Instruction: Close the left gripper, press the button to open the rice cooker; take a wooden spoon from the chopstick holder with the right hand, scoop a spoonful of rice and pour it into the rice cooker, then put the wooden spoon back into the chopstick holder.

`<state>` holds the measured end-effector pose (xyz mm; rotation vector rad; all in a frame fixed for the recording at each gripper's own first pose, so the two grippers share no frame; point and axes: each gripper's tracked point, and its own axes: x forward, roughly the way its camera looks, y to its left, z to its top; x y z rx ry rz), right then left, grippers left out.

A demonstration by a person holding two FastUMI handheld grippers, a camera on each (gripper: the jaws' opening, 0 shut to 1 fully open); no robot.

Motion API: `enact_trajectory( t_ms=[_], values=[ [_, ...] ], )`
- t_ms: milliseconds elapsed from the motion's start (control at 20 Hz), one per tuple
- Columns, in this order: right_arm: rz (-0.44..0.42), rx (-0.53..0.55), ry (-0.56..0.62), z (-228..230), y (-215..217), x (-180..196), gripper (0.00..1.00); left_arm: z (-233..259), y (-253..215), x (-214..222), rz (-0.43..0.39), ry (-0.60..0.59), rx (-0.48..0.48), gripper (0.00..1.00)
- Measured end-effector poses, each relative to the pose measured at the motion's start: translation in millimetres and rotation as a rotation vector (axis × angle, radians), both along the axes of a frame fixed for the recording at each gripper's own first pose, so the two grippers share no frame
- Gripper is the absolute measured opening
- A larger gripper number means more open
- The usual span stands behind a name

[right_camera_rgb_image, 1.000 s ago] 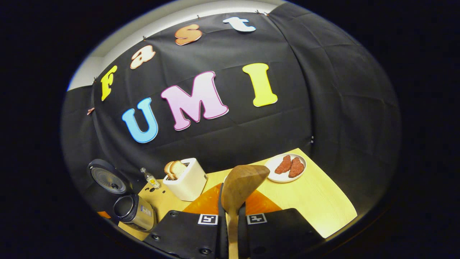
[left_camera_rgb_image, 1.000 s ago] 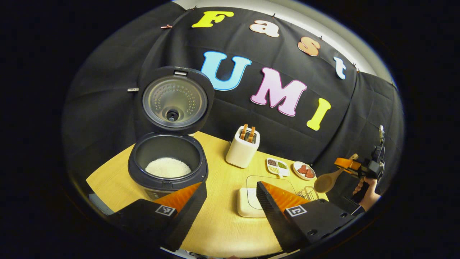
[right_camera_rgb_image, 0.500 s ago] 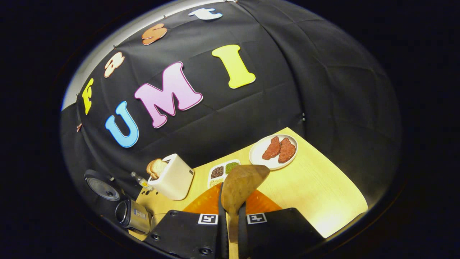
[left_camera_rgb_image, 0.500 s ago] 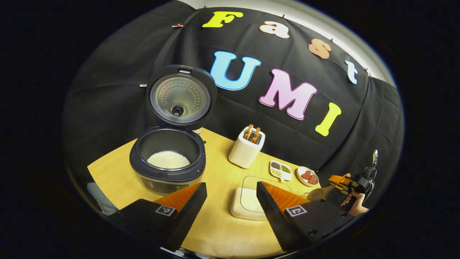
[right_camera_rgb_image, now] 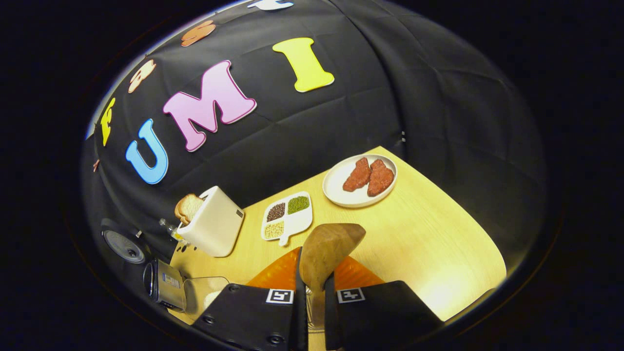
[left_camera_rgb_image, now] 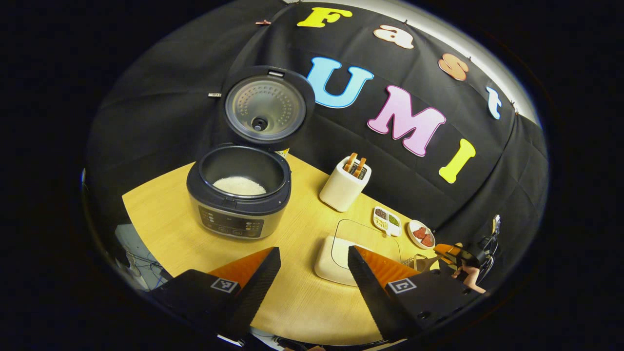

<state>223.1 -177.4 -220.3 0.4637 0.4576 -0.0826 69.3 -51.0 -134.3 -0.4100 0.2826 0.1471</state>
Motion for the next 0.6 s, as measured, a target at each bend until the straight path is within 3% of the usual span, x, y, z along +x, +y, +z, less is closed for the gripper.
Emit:
enact_trajectory(
  t_ms=[250, 350, 500, 600],
  values=[
    [-0.061, 0.053, -0.047, 22.2, -8.7, -8.8, 0.31, 7.6, 16.4, -4.4, 0.020, -0.009, 0.013, 0.96],
    [-0.061, 0.029, -0.062, 33.2, -9.2, -24.8, 0.54, 21.3, 23.4, -3.4, 0.008, -0.038, 0.057, 0.96],
    [-0.075, -0.058, -0.092, 53.3, -13.3, -55.3, 0.99, 49.1, 42.8, 1.8, -0.005, -0.087, 0.147, 0.96],
    [-0.082, -0.127, -0.116, 68.3, -13.6, -77.0, 0.98, 76.9, 58.6, 2.9, 0.001, -0.145, 0.201, 0.96]
  ],
)
